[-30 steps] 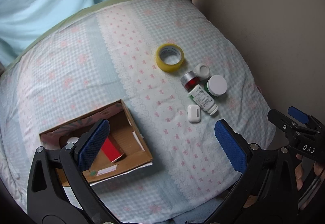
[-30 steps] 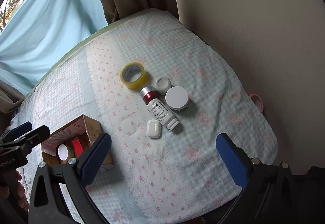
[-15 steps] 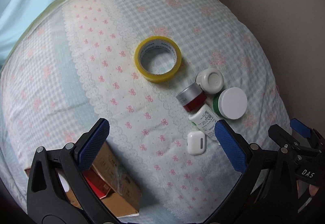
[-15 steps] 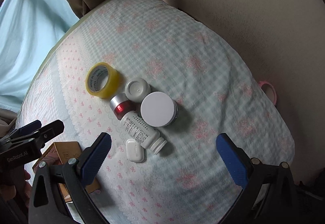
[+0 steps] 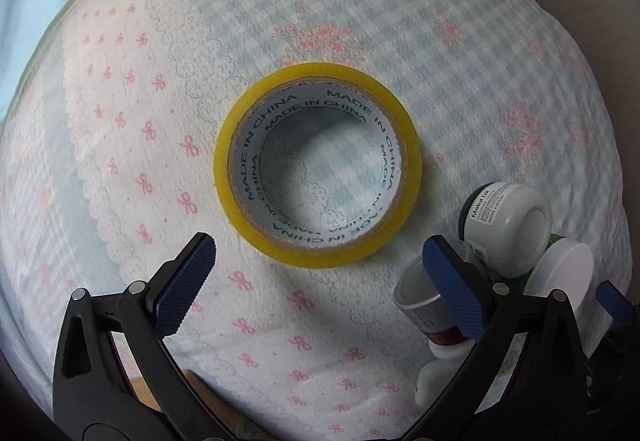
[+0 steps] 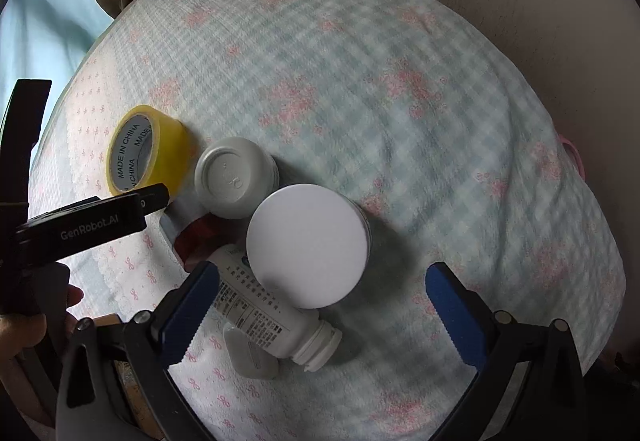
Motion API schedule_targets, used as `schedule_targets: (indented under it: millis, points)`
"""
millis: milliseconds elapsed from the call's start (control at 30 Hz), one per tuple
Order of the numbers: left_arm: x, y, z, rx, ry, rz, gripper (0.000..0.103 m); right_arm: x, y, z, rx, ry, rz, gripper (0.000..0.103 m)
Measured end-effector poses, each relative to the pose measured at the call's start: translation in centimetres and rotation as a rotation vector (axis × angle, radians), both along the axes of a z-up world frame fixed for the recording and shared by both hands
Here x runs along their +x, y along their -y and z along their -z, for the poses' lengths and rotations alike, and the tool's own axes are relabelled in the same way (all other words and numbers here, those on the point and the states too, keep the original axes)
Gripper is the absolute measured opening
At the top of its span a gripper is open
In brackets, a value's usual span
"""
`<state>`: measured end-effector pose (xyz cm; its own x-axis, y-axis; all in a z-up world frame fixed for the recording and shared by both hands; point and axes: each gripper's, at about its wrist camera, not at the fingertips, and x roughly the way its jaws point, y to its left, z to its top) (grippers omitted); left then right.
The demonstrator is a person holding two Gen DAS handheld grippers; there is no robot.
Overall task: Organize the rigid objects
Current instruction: 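Grasp the yellow tape roll with the left tool while the right tool grasps the green-banded jar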
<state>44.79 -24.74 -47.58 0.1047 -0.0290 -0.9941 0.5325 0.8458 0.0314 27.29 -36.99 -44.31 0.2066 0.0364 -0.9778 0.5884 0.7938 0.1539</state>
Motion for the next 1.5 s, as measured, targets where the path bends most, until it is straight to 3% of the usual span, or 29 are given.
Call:
schedule_targets:
  millis: [133,367,500,667,933,1267,1500]
  points:
    - [1.0,0.0,1.2,0.027,0.026,0.003,0.103,0.5,0.1,1.2,0.011,-0.002,0.017,0.103]
    - [1.0,-0.2,2.3,-0.006,0.041,0.024,0.103,1.7,-0.3,2.2,0.005,0.013,0.015,0.102]
    - [1.6,0.9,3.7,-0.010,0.028,0.057,0.103,2.9,-0.5,3.0,-0.005,0.000,-0.006,0.094]
    - [2.4,3.5,4.1,0.011,0.042,0.119,0.103,4.3,-0.8,4.2,-0.027,-0.053,-0.031,0.072]
    - [2.7,4.4,3.8,0.004,0.050,0.143,0.099,4.2,-0.7,4.6,-0.021,-0.060,-0.039,0.071]
    - [1.9,2.0,-0.5,0.019,0.094,0.108,0.099,2.0,0.9,2.3,0.037,0.000,0.023,0.070]
    - [0.2,0.2,-6.9,-0.038,0.138,0.074,0.099,0.6,1.3,-2.0,0.025,0.055,0.033,0.070]
